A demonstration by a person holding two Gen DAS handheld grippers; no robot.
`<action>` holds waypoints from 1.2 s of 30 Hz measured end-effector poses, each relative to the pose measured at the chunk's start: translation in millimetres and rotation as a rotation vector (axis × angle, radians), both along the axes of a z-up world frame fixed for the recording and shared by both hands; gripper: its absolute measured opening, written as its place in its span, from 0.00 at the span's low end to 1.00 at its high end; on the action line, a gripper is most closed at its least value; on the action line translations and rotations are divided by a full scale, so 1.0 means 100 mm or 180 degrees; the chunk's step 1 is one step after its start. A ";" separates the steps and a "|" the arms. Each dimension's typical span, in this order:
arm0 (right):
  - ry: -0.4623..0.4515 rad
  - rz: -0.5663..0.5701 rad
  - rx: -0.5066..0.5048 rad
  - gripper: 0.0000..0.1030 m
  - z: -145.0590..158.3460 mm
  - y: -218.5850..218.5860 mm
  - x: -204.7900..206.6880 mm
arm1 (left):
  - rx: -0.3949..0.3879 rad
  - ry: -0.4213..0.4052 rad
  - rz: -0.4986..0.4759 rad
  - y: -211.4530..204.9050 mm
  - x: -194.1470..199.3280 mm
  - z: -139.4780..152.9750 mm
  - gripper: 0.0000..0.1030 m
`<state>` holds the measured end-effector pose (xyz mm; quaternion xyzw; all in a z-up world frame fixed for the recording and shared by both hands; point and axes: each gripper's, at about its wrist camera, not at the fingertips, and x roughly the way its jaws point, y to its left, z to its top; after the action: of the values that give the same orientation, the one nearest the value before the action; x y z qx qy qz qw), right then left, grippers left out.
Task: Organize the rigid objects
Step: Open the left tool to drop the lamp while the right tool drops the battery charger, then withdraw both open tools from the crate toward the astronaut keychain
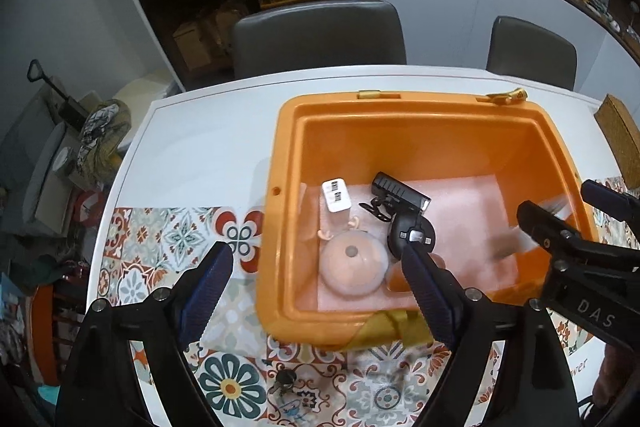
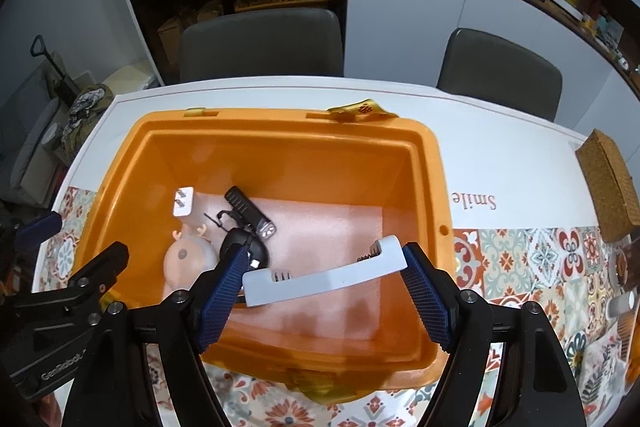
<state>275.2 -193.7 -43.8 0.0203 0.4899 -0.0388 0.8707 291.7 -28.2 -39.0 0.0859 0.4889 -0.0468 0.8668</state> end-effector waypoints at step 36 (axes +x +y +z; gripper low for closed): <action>-0.0591 0.0419 0.0081 0.86 0.33 0.50 -1.12 | -0.0316 -0.0189 0.0475 0.66 -1.14 0.16 0.95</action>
<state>163.4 -143.9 -10.4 0.0026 0.4079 0.0266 0.9126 178.1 38.1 -22.8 0.0076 0.4651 -0.0037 0.8852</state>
